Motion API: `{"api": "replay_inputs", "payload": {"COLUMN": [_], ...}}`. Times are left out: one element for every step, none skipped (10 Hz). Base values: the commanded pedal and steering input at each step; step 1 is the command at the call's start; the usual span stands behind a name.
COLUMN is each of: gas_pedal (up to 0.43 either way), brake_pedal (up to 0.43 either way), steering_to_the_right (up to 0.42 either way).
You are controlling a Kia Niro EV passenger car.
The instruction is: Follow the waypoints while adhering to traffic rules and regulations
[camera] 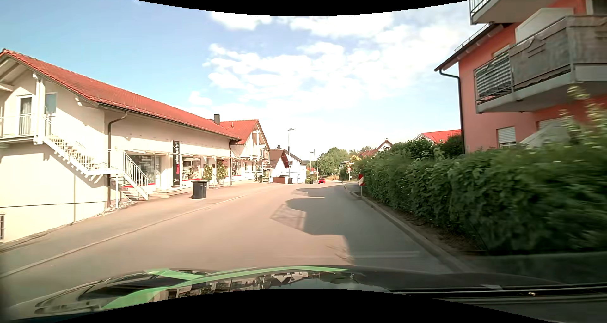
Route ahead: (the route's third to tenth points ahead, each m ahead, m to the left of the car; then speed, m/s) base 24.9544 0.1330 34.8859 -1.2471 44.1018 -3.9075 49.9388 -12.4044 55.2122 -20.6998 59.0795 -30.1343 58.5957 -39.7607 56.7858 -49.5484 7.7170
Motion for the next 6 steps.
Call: {"api": "replay_inputs", "payload": {"gas_pedal": [0.000,0.000,0.000,0.000,0.000,0.000], "brake_pedal": [0.000,0.000,0.000,0.000,0.000,0.000], "steering_to_the_right": [-0.002,-0.002,-0.002,-0.002,-0.002,-0.002]}}
